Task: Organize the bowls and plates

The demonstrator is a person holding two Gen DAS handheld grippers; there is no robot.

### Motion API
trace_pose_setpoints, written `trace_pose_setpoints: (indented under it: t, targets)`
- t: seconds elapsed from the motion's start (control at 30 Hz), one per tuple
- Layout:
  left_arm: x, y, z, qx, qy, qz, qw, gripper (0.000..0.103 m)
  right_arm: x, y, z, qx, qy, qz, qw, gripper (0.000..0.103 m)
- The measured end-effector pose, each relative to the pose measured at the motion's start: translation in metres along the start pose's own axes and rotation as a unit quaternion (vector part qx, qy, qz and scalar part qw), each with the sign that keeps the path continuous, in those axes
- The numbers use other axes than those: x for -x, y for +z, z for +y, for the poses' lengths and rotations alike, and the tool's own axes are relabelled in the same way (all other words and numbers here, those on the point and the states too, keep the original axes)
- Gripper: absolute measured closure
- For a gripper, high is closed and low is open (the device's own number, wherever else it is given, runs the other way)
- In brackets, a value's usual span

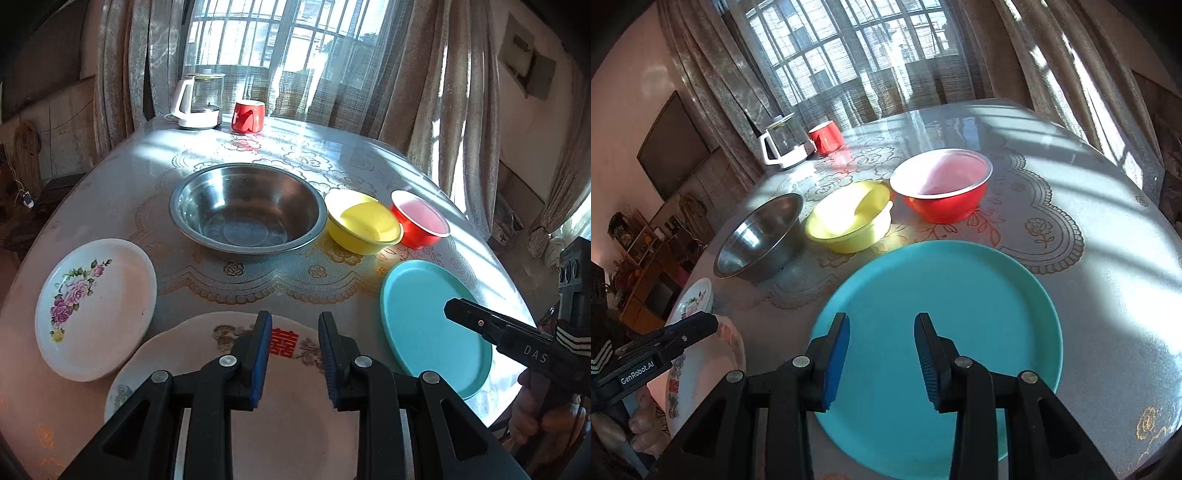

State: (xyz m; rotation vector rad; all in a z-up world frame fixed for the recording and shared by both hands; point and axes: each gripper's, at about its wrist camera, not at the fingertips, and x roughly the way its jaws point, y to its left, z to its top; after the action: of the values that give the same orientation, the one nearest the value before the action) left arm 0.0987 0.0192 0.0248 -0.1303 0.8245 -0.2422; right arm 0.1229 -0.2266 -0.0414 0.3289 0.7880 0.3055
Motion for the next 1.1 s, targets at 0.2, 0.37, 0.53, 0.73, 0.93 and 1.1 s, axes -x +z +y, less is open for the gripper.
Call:
trace_pose_setpoints:
  t: [0.2, 0.37, 0.53, 0.73, 0.93, 1.1]
  targets:
    - [0.027, -0.008, 0.079, 0.067, 0.057, -0.029, 0.9957, 0.065, -0.051, 0.012, 0.081, 0.037, 0.113, 0.074, 0.990, 0.068]
    - [0.046, -0.017, 0.142, 0.135, 0.100, -0.052, 0.9844, 0.064, -0.090, 0.024, 0.140, 0.056, 0.164, 0.119, 0.978, 0.068]
    - [0.051, -0.029, 0.196, 0.195, 0.121, -0.049, 0.9722, 0.066, -0.129, 0.033, 0.180, 0.067, 0.173, 0.153, 0.971, 0.072]
    - [0.044, -0.039, 0.227, 0.224, 0.086, -0.035, 0.9700, 0.070, -0.174, 0.038, 0.198, 0.055, 0.148, 0.182, 0.970, 0.078]
    - [0.019, -0.039, 0.229, 0.224, 0.064, -0.008, 0.9725, 0.071, -0.205, 0.032, 0.202, 0.058, 0.120, 0.209, 0.969, 0.083]
    - [0.001, -0.037, 0.222, 0.213, 0.066, -0.002, 0.9749, 0.085, -0.213, 0.028, 0.213, 0.080, 0.117, 0.216, 0.966, 0.092]
